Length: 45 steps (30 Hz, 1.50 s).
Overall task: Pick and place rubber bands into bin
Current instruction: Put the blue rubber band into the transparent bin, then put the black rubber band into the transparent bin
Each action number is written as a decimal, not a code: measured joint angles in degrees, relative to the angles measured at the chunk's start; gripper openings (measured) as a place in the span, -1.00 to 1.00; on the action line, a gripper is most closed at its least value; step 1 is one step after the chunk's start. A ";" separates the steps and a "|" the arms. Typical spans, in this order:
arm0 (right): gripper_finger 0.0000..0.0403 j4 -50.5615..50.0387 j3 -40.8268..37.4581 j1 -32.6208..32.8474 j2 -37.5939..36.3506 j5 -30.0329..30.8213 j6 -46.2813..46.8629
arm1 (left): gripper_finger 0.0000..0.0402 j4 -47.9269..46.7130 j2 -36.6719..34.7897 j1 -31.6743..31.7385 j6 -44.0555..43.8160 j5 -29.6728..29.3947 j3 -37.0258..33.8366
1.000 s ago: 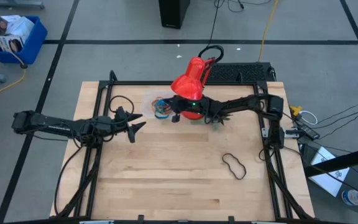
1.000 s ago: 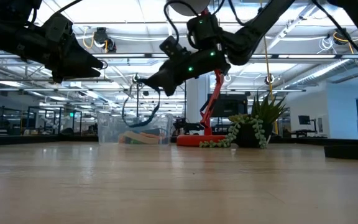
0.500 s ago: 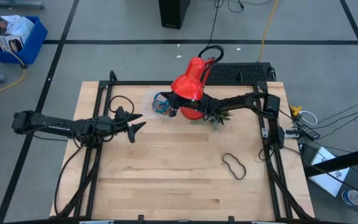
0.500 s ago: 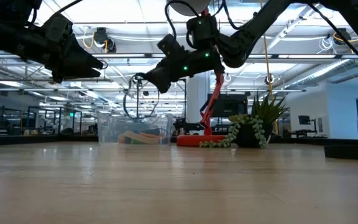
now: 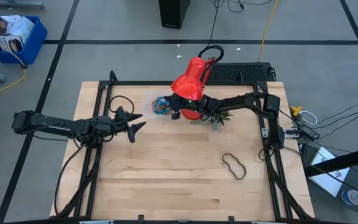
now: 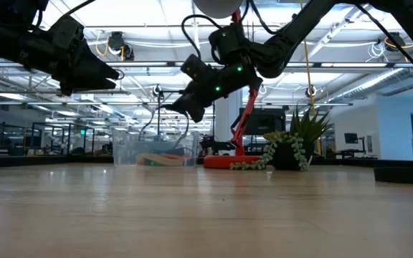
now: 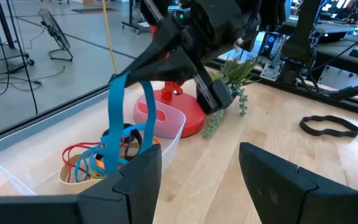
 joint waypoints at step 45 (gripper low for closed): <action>-0.42 -7.07 -2.51 1.52 -3.31 10.31 6.10 | 0.11 0.02 -0.02 -0.01 -0.04 0.00 0.00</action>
